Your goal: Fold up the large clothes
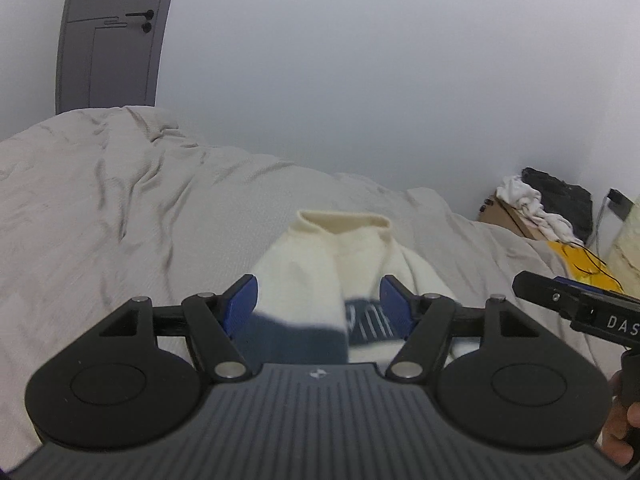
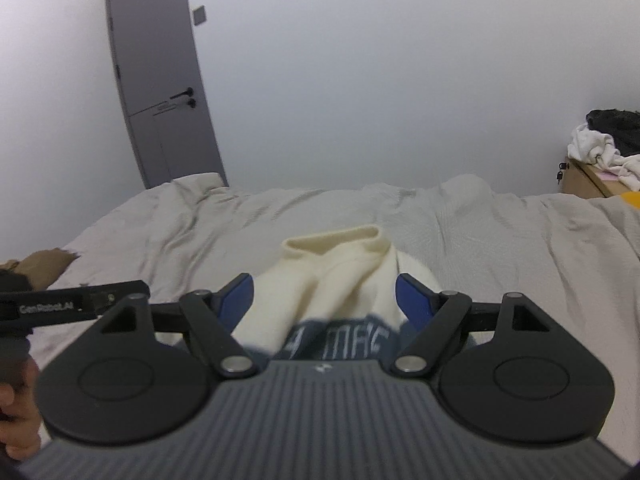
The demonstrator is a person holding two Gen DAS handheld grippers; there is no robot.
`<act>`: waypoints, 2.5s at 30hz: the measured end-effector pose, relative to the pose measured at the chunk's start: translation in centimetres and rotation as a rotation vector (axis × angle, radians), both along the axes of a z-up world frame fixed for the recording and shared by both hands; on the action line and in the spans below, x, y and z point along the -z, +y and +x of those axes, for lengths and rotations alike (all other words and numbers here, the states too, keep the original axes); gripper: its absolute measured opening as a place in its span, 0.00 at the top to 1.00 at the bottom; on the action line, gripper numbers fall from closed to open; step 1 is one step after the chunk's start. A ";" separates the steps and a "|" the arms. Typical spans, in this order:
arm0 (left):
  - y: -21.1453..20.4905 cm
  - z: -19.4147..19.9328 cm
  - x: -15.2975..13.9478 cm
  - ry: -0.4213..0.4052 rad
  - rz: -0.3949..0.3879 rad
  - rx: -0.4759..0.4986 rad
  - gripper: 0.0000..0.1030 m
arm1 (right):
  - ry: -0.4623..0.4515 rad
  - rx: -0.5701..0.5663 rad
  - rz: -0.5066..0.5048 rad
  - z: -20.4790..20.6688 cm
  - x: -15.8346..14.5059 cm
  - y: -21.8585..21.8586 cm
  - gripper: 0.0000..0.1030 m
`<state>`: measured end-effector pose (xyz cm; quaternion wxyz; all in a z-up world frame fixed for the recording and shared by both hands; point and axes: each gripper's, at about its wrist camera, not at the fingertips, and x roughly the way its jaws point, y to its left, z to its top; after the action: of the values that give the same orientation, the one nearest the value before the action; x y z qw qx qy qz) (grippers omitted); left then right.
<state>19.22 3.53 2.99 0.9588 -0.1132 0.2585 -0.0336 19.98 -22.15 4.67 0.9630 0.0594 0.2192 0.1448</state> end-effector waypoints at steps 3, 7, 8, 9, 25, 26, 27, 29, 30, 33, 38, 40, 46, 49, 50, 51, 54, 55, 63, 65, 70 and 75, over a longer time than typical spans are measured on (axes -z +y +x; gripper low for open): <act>-0.2 -4.4 0.2 -0.002 0.003 0.000 0.30 | -0.019 -0.011 0.006 -3.9 -0.3 -0.1 0.23; -0.3 -9.4 1.5 0.013 0.006 -0.009 0.30 | -0.028 -0.018 0.009 -8.3 0.4 -0.3 0.23; -0.3 -10.4 2.0 0.015 0.004 -0.014 0.30 | -0.027 -0.019 0.013 -9.1 0.7 -0.4 0.23; -0.3 -11.2 2.6 0.019 -0.002 -0.018 0.30 | -0.026 -0.019 0.016 -9.9 1.1 -0.5 0.23; -1.4 -19.5 10.3 0.048 -0.023 -0.090 0.30 | 0.076 -0.062 0.025 -16.4 6.7 0.3 0.23; -1.5 -19.5 10.4 0.044 -0.023 -0.098 0.30 | 0.075 -0.060 0.023 -16.5 7.0 0.4 0.23; -1.6 -19.5 10.5 0.040 -0.015 -0.109 0.30 | 0.075 -0.060 0.022 -16.4 7.3 0.4 0.22; -1.8 -19.1 10.8 0.036 0.012 -0.134 0.30 | 0.083 -0.060 0.027 -16.3 7.8 0.4 0.23; -1.8 -18.9 11.0 0.037 0.024 -0.143 0.31 | 0.092 -0.061 0.032 -16.1 8.1 0.4 0.23; -2.4 -18.0 11.6 0.054 0.077 -0.153 0.38 | 0.128 -0.067 0.051 -15.6 8.9 0.3 0.23; -3.1 -16.7 12.5 0.086 0.196 -0.187 0.71 | 0.184 -0.070 0.089 -14.7 9.9 0.4 0.23; -2.6 -16.6 12.4 0.075 0.181 -0.189 0.83 | 0.207 -0.076 0.101 -14.5 10.2 0.6 0.23; -2.1 -17.1 11.4 -0.013 0.046 -0.100 0.93 | 0.232 -0.098 0.102 -14.2 10.7 1.1 0.23; -3.3 -17.4 11.2 -0.037 0.029 -0.035 0.93 | 0.234 -0.097 0.111 -14.1 10.7 1.0 0.23; -3.7 -17.4 11.2 -0.038 0.044 -0.026 0.93 | 0.235 -0.093 0.110 -14.1 10.7 0.9 0.23; -4.0 -17.3 11.3 -0.032 0.052 -0.023 0.93 | 0.236 -0.090 0.109 -14.0 10.7 1.0 0.23; -3.8 -16.5 12.3 0.018 0.021 -0.034 0.92 | 0.250 -0.083 0.108 -13.9 10.9 1.0 0.23; -3.7 -16.3 12.6 0.033 0.019 -0.042 0.92 | 0.256 -0.081 0.109 -13.8 11.0 1.0 0.23; -2.2 -17.5 12.7 0.052 -0.037 -0.071 0.88 | 0.255 -0.080 0.096 -13.7 11.0 1.2 0.22; -2.2 -18.4 12.6 0.046 -0.065 -0.082 0.81 | 0.256 -0.080 0.102 -13.8 11.0 1.2 0.23; -3.2 -20.7 12.3 0.044 -0.057 -0.110 0.65 | 0.239 -0.082 0.111 -14.1 10.6 0.9 0.23; -5.0 -22.6 12.1 0.043 0.023 -0.088 0.47 | 0.231 -0.075 0.117 -14.3 10.4 0.2 0.22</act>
<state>-3.38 -1.49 -9.15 0.9548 -0.1142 0.2741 0.0138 5.66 -21.96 -5.77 0.9202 0.1235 0.3218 0.1855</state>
